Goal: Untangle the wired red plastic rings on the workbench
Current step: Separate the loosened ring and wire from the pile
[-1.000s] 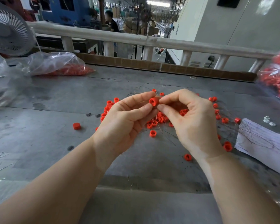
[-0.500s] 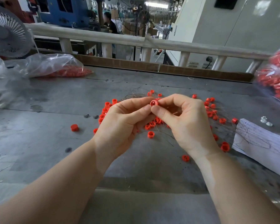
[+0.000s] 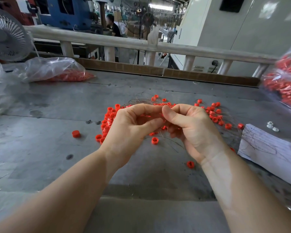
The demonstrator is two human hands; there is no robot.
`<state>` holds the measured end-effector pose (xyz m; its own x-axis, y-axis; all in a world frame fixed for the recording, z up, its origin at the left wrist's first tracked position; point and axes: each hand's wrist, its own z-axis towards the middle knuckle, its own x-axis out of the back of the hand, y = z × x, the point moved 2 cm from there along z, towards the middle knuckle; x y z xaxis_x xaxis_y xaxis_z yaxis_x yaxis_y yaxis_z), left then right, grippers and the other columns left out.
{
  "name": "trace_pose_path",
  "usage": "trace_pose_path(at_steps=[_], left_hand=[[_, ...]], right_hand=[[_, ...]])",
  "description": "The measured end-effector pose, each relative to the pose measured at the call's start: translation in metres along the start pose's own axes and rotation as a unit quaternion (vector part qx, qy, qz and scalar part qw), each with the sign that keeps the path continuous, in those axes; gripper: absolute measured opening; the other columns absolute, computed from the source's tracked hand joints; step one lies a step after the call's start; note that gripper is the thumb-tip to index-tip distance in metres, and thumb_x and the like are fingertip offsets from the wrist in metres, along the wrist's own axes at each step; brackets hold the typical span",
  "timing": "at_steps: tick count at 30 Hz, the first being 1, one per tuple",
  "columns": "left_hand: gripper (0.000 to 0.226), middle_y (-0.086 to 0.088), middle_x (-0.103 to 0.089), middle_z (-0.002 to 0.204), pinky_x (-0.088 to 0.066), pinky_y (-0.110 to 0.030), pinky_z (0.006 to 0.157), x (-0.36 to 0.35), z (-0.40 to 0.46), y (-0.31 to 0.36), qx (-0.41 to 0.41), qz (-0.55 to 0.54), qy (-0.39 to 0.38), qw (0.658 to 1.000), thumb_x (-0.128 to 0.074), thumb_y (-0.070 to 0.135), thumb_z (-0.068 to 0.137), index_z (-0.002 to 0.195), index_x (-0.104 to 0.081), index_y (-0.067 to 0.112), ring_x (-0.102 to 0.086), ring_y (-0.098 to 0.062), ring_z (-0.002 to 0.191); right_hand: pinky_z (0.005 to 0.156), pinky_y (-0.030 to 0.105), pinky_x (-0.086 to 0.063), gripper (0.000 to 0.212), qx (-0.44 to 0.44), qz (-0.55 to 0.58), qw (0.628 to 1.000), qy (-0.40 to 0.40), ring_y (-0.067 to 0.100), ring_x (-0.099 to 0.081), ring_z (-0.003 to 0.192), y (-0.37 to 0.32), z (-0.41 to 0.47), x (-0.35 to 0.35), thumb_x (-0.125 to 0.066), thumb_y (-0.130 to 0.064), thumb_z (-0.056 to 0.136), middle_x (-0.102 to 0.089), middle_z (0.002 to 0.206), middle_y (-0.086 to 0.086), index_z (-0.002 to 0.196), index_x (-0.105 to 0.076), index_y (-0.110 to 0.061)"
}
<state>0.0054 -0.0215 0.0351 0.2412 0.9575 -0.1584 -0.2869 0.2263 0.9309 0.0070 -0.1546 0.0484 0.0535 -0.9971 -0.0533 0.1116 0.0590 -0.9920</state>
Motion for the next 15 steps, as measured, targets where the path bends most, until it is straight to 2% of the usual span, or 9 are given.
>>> trace_pose_path(at_steps=[2,5,10,15], left_hand=[[0.013,0.003,-0.073,0.070,-0.045,-0.007,0.054,-0.0008,-0.0009,0.0010,-0.014,0.021,-0.001,1.000,-0.069,0.013,0.071,0.081,-0.071,0.020,-0.067,-0.003,0.063],[0.013,0.001,-0.073,0.073,-0.048,-0.011,0.060,-0.0002,-0.0008,0.0007,-0.031,0.043,0.005,0.999,-0.070,0.021,0.067,0.080,-0.072,0.022,-0.068,-0.007,0.068],[0.013,0.007,-0.072,0.069,-0.047,-0.008,0.059,-0.0013,-0.0015,0.0015,-0.043,0.053,-0.006,0.998,-0.068,0.017,0.069,0.081,-0.070,0.020,-0.066,-0.001,0.063],[0.021,0.007,-0.070,0.065,-0.044,-0.007,0.054,-0.0016,-0.0017,0.0036,-0.039,0.049,-0.001,0.998,-0.068,0.017,0.067,0.088,-0.070,0.017,-0.062,0.001,0.058]], right_hand=[[0.039,0.015,-0.035,0.022,-0.015,0.018,1.000,-0.009,0.006,-0.041,0.040,0.0003,0.0007,0.0000,-0.069,-0.026,0.061,-0.051,0.047,-0.002,0.054,-0.054,-0.012],[0.037,0.014,-0.031,0.023,-0.026,0.043,0.998,-0.023,0.006,-0.038,0.038,-0.0008,0.0004,-0.0008,-0.069,-0.023,0.061,-0.049,0.045,-0.002,0.050,-0.050,-0.014],[0.035,0.013,-0.027,0.024,-0.038,0.060,0.997,-0.023,0.006,-0.036,0.038,0.0002,0.0008,0.0007,-0.070,-0.023,0.058,-0.050,0.045,-0.002,0.049,-0.050,-0.013],[0.034,0.014,-0.029,0.024,-0.084,0.100,0.990,-0.055,0.005,-0.039,0.037,0.0051,0.0010,-0.0036,-0.066,-0.028,0.064,-0.052,0.046,-0.002,0.068,-0.058,-0.006]])
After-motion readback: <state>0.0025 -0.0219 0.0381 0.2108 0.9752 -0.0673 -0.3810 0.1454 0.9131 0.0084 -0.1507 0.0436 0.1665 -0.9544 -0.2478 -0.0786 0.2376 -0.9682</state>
